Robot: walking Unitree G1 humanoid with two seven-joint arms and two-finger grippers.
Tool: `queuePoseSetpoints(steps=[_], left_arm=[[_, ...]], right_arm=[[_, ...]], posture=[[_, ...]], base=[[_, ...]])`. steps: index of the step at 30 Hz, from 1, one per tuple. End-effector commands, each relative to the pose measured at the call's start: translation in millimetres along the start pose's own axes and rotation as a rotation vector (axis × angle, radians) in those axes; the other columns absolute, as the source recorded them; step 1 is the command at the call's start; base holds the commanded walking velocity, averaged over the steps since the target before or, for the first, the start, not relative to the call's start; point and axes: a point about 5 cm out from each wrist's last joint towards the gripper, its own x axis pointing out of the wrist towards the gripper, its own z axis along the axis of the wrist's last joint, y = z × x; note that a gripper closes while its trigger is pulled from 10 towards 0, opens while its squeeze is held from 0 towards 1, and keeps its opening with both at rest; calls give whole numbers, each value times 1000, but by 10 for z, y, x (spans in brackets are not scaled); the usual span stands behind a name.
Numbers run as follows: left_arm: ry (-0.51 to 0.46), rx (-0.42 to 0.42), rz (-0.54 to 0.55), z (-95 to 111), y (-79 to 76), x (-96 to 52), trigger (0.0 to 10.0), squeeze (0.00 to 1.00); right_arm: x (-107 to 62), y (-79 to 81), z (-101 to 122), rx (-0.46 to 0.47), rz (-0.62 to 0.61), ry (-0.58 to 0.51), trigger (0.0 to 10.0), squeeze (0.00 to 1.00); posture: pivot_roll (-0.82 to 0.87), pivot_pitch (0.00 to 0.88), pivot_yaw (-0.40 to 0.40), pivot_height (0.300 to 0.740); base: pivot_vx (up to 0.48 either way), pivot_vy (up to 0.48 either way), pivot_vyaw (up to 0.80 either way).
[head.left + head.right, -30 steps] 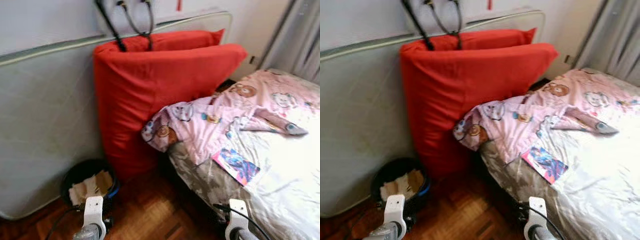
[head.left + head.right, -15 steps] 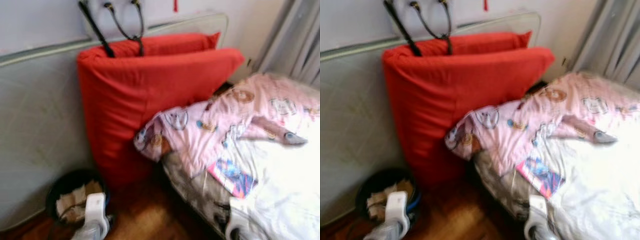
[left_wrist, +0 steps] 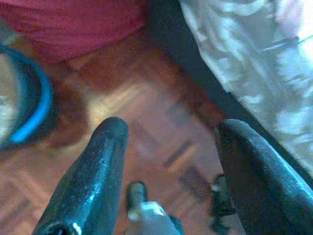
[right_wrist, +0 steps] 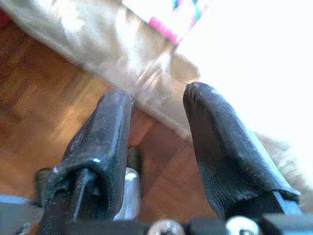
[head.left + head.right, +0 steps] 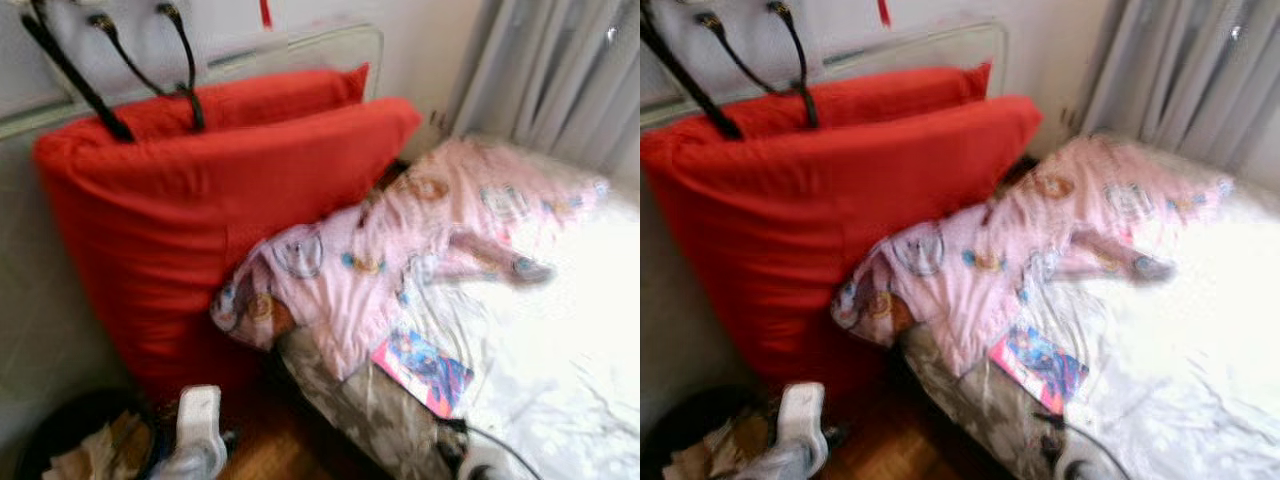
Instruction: Clean up the room
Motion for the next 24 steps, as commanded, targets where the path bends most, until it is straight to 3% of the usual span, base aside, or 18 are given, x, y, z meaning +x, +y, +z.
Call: queuePoseSetpoints(steps=[1,12,24], left_arm=[[19,14,40,-51,161,-25,10000,0],[10,24,38,-53,177,-30,10000,0],[11,40,44,-26,192,-26,10000,0]], right_arm=[[25,108,67,1,28,-26,10000,0],[24,121,45,4,28,-21,10000,0],[30,136,64,5,33,-19,10000,0]], posture=[[64,0,-66,740],[58,0,-53,740],[78,0,-44,740]], base=[[0,0,0],[0,0,0],[0,0,-726]])
